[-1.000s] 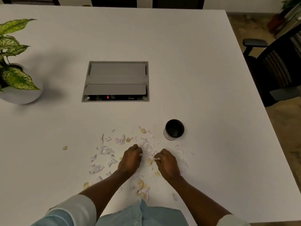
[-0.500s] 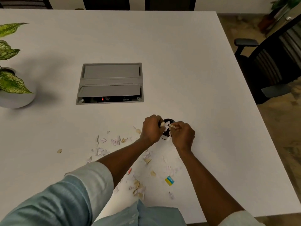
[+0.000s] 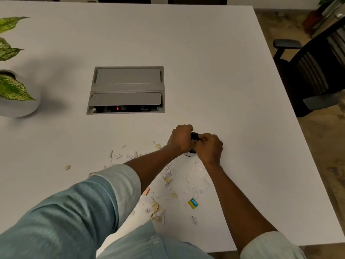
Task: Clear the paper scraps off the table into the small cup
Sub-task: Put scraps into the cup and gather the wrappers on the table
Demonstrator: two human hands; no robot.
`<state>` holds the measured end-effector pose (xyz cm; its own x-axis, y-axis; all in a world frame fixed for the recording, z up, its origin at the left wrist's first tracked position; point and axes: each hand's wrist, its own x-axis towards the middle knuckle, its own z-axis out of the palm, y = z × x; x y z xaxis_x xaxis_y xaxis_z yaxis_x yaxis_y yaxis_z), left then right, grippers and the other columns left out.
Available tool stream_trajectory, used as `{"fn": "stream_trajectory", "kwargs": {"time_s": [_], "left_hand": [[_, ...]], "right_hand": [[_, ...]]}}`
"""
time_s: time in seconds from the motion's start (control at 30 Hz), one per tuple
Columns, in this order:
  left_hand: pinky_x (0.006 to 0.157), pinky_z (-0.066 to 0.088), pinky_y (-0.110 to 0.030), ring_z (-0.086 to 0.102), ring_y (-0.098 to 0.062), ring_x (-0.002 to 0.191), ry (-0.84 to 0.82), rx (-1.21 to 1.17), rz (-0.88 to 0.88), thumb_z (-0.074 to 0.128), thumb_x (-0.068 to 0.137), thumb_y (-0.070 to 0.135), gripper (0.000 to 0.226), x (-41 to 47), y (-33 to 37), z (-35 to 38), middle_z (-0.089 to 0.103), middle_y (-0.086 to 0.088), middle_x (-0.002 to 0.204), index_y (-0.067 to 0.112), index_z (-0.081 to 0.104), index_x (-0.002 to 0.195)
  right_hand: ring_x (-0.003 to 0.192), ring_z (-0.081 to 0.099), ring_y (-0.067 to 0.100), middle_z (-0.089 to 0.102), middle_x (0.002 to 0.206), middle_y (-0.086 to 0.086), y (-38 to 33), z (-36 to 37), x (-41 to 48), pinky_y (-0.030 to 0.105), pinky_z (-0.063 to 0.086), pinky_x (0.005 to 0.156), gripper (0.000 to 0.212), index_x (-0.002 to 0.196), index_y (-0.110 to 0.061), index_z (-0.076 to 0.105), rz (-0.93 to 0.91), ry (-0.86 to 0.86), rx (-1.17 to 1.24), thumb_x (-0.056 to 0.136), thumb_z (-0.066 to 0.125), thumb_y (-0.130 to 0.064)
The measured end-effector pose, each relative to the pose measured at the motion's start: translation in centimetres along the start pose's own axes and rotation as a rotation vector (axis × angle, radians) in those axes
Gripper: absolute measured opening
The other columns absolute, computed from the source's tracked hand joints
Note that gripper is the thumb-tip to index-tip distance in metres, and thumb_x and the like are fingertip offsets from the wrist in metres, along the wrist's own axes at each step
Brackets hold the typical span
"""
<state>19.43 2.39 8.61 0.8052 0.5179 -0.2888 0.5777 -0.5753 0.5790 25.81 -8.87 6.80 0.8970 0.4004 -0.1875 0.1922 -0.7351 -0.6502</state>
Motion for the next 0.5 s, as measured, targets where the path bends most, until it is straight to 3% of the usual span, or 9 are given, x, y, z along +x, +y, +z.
{"fn": "stream_trajectory", "kwargs": {"time_s": [0.1, 0.23, 0.33, 0.43, 0.5], "left_hand": [[0.085, 0.063, -0.045, 0.073, -0.027, 0.095, 0.064, -0.019, -0.025, 0.072, 0.095, 0.030, 0.037, -0.6, -0.9, -0.6, 0.075, -0.005, 0.117, 0.014, 0.066, 0.128], [0.078, 0.062, -0.041, 0.071, -0.021, 0.087, 0.164, 0.011, -0.044, 0.068, 0.098, 0.036, 0.018, -1.9, -3.5, -0.7, 0.076, 0.002, 0.098, 0.020, 0.071, 0.106], [0.072, 0.062, -0.037, 0.071, -0.020, 0.080, 0.190, 0.034, -0.082, 0.067, 0.099, 0.034, 0.015, -3.3, -6.5, -0.5, 0.076, 0.003, 0.090, 0.020, 0.071, 0.097], [0.075, 0.061, -0.040, 0.068, -0.022, 0.095, 0.191, 0.129, -0.105, 0.066, 0.098, 0.038, 0.021, -4.7, -9.9, 0.0, 0.072, 0.001, 0.101, 0.019, 0.068, 0.104], [0.081, 0.060, -0.042, 0.060, -0.025, 0.116, 0.134, 0.226, -0.133, 0.070, 0.093, 0.047, 0.043, -5.8, -12.2, 0.6, 0.064, -0.004, 0.122, 0.016, 0.062, 0.122]], "right_hand": [[0.090, 0.069, 0.027, 0.069, 0.103, 0.009, -0.3, 0.0, -1.0, 0.039, 0.060, 0.080, 0.017, 0.099, -0.016, 0.076, -0.034, 0.033, 0.030, 0.087, 0.068, -0.007], [0.087, 0.068, 0.021, 0.070, 0.100, 0.006, -0.4, 0.9, -3.4, 0.030, 0.058, 0.076, 0.010, 0.094, -0.018, 0.075, -0.141, 0.020, 0.065, 0.089, 0.070, -0.010], [0.083, 0.067, 0.014, 0.071, 0.101, 0.001, 0.2, 2.4, -5.7, 0.031, 0.061, 0.075, 0.015, 0.098, -0.019, 0.073, -0.217, -0.071, 0.064, 0.087, 0.073, -0.008], [0.081, 0.066, 0.010, 0.068, 0.103, -0.004, 1.5, 4.0, -7.6, 0.037, 0.061, 0.075, 0.018, 0.103, -0.022, 0.071, -0.253, -0.203, 0.024, 0.087, 0.074, -0.016], [0.090, 0.067, 0.013, 0.063, 0.109, -0.004, 2.5, 5.0, -8.5, 0.039, 0.060, 0.077, 0.028, 0.112, -0.026, 0.065, -0.238, -0.304, -0.071, 0.086, 0.075, -0.028]]}}
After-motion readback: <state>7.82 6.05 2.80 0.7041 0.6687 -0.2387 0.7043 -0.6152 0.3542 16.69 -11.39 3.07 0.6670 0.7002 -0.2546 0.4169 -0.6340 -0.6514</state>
